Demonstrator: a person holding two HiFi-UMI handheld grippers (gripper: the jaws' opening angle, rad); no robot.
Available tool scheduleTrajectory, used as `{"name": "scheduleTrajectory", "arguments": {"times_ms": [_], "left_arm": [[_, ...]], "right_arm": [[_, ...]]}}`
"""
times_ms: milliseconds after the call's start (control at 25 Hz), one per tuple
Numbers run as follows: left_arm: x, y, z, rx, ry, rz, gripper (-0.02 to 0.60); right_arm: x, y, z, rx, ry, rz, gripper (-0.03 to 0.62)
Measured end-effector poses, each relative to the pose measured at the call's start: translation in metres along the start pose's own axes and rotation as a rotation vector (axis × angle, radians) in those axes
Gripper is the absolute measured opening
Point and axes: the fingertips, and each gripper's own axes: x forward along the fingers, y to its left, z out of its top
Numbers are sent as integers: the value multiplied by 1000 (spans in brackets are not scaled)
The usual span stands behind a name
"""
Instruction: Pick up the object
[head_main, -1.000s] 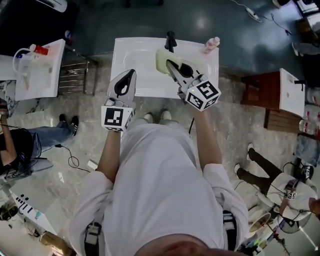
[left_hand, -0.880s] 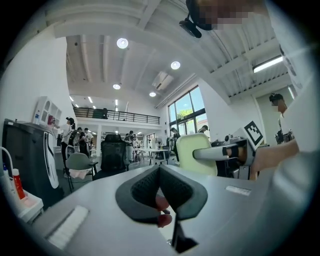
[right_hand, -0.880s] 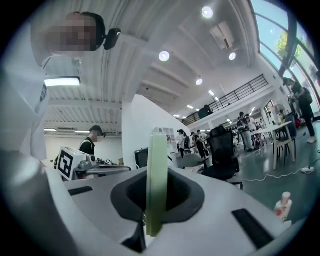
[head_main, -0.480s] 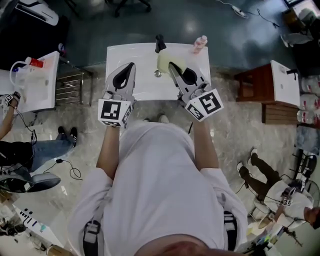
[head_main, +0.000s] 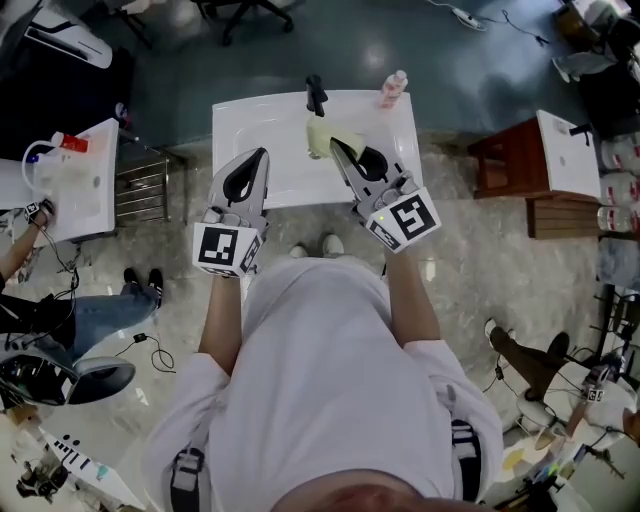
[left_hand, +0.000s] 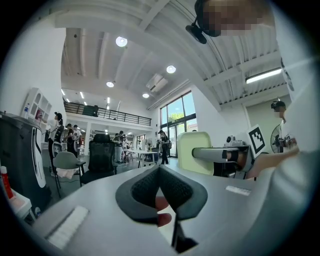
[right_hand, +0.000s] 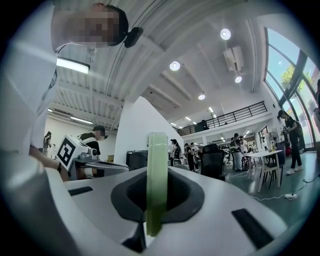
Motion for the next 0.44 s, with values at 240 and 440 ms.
{"name": "scheduleTrajectory", "arguments": {"times_ms": [240,440], "left_arm": [[-17,4,-1,-12,-9,7,0],[-19,9,-3,-20,-18,1,0]], "right_arm": [[1,12,3,1,1,-7,14],[7,20,3,-9,-4,-7,14]]}}
